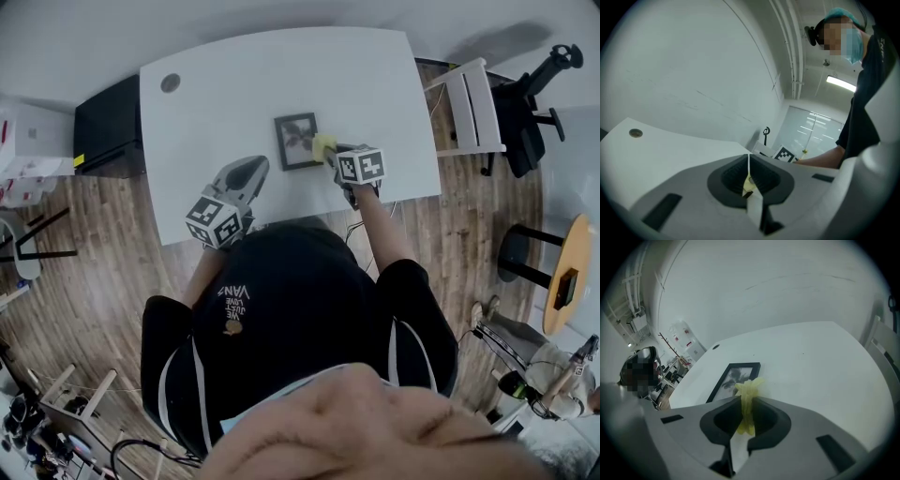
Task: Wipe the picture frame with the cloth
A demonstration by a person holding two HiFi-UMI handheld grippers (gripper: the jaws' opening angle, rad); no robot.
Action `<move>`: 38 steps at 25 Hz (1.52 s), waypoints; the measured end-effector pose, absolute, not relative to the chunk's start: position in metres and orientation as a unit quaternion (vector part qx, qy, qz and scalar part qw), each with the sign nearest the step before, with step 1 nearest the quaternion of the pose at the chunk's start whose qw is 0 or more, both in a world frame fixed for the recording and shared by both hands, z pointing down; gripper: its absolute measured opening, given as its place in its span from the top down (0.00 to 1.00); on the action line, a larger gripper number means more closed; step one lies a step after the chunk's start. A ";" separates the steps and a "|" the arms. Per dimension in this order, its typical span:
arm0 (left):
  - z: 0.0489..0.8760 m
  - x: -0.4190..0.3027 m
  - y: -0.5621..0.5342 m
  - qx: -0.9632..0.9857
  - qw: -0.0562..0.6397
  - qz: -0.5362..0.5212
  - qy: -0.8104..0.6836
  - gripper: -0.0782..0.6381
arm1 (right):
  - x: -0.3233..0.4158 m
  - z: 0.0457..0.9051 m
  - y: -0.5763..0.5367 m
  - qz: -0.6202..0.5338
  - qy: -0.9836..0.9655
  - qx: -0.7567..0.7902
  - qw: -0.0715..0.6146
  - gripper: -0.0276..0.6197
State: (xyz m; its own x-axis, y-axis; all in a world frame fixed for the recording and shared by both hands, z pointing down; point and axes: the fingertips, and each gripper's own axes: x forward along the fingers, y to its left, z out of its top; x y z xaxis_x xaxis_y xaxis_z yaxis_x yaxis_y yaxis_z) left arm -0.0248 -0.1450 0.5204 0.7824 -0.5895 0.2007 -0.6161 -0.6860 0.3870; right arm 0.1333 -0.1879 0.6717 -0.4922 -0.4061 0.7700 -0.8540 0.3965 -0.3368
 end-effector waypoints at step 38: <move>0.524 -0.046 -0.137 0.909 0.227 0.029 -0.350 0.87 | 0.067 0.672 -0.162 0.365 -0.813 0.327 0.315 0.89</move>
State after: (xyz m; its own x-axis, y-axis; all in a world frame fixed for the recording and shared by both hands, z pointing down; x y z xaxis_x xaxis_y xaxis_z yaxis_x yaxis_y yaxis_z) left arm -0.0455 -0.1368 0.5236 0.7537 -0.6221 0.2120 -0.6487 -0.6525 0.3917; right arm 0.0673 -0.1618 0.6720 -0.5886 -0.3016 0.7501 -0.7607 0.5208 -0.3875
